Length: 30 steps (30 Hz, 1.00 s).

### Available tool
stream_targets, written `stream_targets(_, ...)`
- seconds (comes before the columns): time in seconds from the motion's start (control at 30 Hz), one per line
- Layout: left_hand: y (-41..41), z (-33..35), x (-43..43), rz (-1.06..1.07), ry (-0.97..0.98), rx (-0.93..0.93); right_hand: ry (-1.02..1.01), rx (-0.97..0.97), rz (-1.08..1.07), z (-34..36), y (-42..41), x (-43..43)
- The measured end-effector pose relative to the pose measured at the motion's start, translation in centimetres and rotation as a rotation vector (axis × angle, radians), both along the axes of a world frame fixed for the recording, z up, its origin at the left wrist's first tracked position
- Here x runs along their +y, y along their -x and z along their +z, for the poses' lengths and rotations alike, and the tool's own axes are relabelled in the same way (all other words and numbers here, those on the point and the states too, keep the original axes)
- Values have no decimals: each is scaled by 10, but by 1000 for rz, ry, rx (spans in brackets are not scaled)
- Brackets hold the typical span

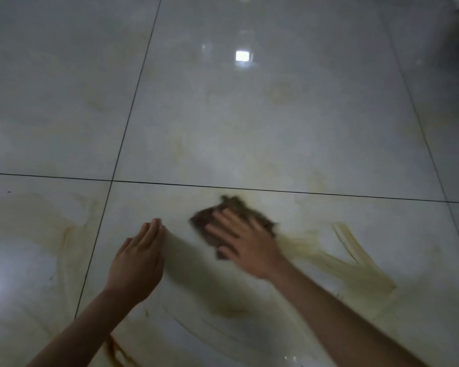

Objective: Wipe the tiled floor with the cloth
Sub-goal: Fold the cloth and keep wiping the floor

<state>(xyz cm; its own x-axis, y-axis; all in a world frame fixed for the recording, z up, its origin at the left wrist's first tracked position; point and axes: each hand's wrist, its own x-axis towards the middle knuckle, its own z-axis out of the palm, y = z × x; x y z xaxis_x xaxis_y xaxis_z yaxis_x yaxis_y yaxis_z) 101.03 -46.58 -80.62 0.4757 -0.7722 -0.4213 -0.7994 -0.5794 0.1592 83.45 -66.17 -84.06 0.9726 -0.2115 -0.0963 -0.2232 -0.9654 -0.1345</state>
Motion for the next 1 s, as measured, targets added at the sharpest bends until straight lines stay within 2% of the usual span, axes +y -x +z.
stream_targets(0.07, -1, 3, -2, -8, -4, -25, 41, 6, -226, -1, 47, -55)
stream_targets(0.17, 2, 7, -5, -6, -19, -16, -31, 92, -708, -1, 128, -119)
stream_targets(0.23, 3, 5, -7, -13, -59, -22, -109, 85, -1025, -4, 135, -124)
stream_targets(0.3, 4, 5, -9, -30, -116, -24, -103, 6, -1230, -8, 98, -100)
stream_targets(0.37, 2, 6, -11, -54, -141, -45, -127, -46, -1147, -8, 46, -58)
stream_targets(0.53, -6, 10, -14, -140, -241, -141, -39, -48, -377, -2, -30, 51)
stream_targets(0.6, -3, 14, -19, -135, -265, -147, -29, 14, -169, 2, -23, 42)
stream_targets(0.67, 3, 18, -24, -134, -302, -181, 56, 38, -58, 3, 1, 5)
stream_targets(0.73, 13, 23, -32, -114, -357, -223, 100, 8, -144, -1, 42, -41)
stream_targets(0.9, 48, 32, -60, -111, -395, -306, 27, -28, -716, -5, 182, -152)
stream_targets(1.0, 66, 32, -85, -200, -315, -309, -42, -79, -1103, -3, 189, -173)
